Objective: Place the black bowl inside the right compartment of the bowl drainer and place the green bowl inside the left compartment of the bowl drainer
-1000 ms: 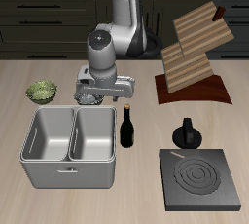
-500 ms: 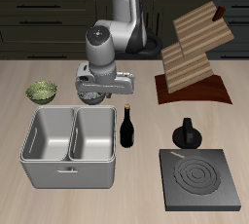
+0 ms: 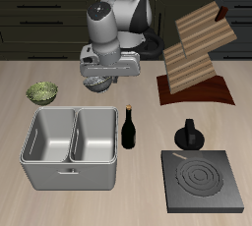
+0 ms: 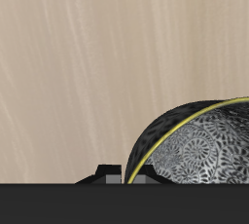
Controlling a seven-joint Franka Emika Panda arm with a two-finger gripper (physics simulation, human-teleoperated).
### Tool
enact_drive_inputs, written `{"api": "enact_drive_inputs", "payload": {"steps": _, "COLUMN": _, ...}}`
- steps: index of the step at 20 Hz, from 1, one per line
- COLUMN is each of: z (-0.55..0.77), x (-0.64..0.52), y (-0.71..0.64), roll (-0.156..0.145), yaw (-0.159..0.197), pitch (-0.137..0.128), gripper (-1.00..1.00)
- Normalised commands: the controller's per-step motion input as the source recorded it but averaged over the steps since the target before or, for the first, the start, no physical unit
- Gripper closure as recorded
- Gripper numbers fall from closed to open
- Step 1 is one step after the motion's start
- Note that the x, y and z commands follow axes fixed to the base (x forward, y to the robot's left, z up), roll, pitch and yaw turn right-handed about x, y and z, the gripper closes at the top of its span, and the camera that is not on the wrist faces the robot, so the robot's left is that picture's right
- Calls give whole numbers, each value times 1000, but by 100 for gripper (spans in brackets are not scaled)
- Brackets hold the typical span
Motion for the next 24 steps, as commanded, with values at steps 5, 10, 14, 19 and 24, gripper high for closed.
{"api": "enact_drive_inputs", "payload": {"steps": 5, "z": 454, "x": -118, "y": -124, "roll": -29, "yaw": 27, "pitch": -52, "gripper": 100}}
{"api": "enact_drive_inputs", "payload": {"steps": 10, "z": 438, "x": -87, "y": -137, "roll": -29, "yaw": 20, "pitch": -49, "gripper": 100}}
{"api": "enact_drive_inputs", "payload": {"steps": 14, "z": 534, "x": -127, "y": -86, "roll": -26, "yaw": 8, "pitch": -69, "gripper": 100}}
{"api": "enact_drive_inputs", "payload": {"steps": 19, "z": 389, "x": -65, "y": -79, "roll": -9, "yaw": -6, "pitch": -48, "gripper": 100}}
{"api": "enact_drive_inputs", "payload": {"steps": 24, "z": 381, "x": -95, "y": -35, "roll": -8, "yaw": 1, "pitch": -43, "gripper": 100}}
